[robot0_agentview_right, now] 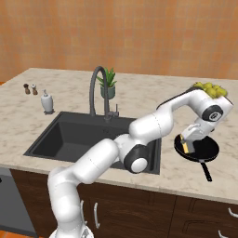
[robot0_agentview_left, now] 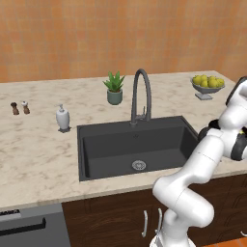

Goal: Pick the pan and sponge and place them into the sink. Then turn on the water.

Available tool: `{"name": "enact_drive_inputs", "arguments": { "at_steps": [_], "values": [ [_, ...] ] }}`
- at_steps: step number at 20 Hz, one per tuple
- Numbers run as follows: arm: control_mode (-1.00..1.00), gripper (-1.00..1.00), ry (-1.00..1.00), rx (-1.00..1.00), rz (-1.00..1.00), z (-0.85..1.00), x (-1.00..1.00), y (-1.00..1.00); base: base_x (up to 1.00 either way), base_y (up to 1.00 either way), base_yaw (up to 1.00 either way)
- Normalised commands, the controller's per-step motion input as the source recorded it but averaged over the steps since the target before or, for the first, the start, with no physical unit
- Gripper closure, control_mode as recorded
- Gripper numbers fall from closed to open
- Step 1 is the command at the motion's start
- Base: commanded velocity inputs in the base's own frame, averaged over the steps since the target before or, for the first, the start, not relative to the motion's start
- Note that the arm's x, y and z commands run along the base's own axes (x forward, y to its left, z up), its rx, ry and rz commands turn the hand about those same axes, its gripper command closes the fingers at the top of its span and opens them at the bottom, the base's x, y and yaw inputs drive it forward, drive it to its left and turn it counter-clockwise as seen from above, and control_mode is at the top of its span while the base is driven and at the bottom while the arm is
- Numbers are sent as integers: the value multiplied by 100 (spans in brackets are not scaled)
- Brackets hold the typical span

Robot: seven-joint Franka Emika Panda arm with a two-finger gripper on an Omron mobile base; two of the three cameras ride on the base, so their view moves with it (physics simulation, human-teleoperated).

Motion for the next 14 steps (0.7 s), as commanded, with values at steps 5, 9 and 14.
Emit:
{"name": "enact_drive_inputs", "arguments": {
  "at_steps": [5,9,14],
  "values": [
    [-100,100,-2,-4,-10,-32,34,-24,0,0,0],
    [-100,100,-2,-1,-8,-36,23,-32,0,0,0],
    [-100,100,0,0,-5,-18,37,-30,0,0,0]
  ]
}}
